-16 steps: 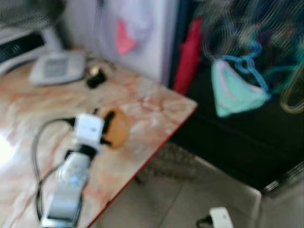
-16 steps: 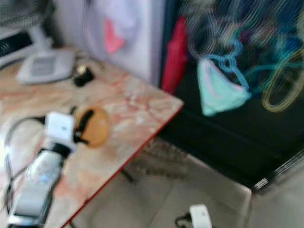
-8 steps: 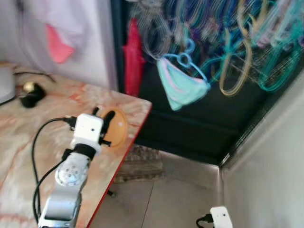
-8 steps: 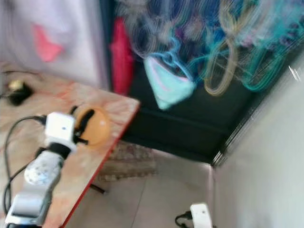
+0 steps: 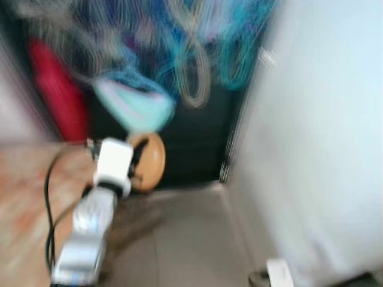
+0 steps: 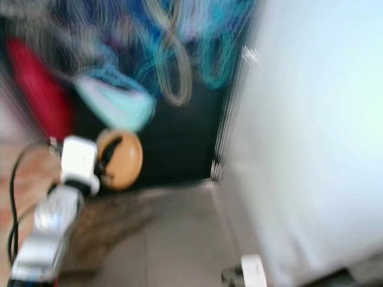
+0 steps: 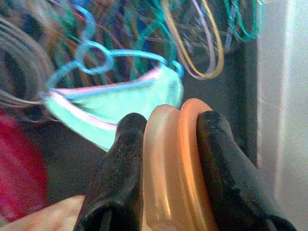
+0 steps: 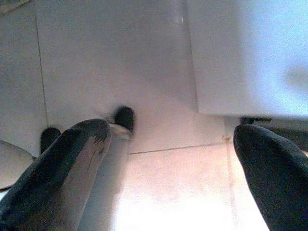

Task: Restocking fridge

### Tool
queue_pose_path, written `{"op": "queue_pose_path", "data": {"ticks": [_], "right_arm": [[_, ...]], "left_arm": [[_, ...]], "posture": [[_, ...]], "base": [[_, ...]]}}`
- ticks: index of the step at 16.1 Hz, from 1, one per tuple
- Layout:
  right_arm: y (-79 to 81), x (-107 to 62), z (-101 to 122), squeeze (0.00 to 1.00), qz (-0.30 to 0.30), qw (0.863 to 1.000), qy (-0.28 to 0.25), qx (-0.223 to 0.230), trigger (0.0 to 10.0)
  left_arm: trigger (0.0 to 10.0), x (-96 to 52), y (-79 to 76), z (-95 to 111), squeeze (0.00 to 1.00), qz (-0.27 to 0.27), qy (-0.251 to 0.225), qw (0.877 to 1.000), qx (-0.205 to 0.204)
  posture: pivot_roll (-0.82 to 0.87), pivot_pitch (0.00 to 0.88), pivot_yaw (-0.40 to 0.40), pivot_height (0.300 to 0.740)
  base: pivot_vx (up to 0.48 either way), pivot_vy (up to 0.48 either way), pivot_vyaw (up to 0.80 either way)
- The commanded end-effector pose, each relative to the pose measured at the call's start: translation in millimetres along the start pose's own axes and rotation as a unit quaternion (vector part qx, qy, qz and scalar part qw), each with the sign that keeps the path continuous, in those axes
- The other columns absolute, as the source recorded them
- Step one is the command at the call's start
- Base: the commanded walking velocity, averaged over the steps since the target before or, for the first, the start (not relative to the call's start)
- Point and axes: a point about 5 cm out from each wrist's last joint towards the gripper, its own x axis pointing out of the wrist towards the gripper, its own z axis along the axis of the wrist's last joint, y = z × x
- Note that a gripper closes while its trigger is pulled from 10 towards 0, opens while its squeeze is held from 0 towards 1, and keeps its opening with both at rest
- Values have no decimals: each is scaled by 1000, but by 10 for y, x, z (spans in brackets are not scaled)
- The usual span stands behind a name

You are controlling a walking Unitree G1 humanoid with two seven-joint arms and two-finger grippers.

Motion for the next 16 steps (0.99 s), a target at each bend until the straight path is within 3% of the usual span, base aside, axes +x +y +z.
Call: {"op": "queue_pose_path", "data": {"ticks": [1, 3, 9, 11, 14, 16], "right_arm": [[-6, -3, -16, 0, -4, 1000, 0, 9, 10000], [-19, -2, -2, 0, -12, 1000, -2, 17, 10000], [-30, 7, 50, 0, -11, 1000, -5, 12, 10000], [-7, 5, 33, 0, -8, 1000, -5, 10, 10000], [15, 2, -4, 0, -7, 1000, 1, 9, 10000], [38, -1, -34, 0, -6, 1000, 3, 8, 10000]], "left_arm": [[10000, 35, -21, 48, 0, -6, -16, 1000, -2], [10000, 50, -16, -72, 0, -5, 0, 1000, -7], [10000, -272, 22, -721, 0, 23, 112, 993, -30], [10000, -460, 56, -1015, 0, 42, 169, 984, -44], [10000, -639, 56, -1287, 0, 58, 234, 968, -72], [10000, -835, 29, -1546, 0, 73, 294, 947, -106]], "posture": [[54, 67, 38, 740], [38, 59, 48, 740], [54, 47, 29, 740], [53, 49, 31, 740], [63, 40, 36, 740], [55, 36, 39, 740]], "base": [[0, 0, -800], [0, 0, -800], [0, 0, -800], [0, 0, -800], [0, 0, -800], [0, 0, -800]]}}
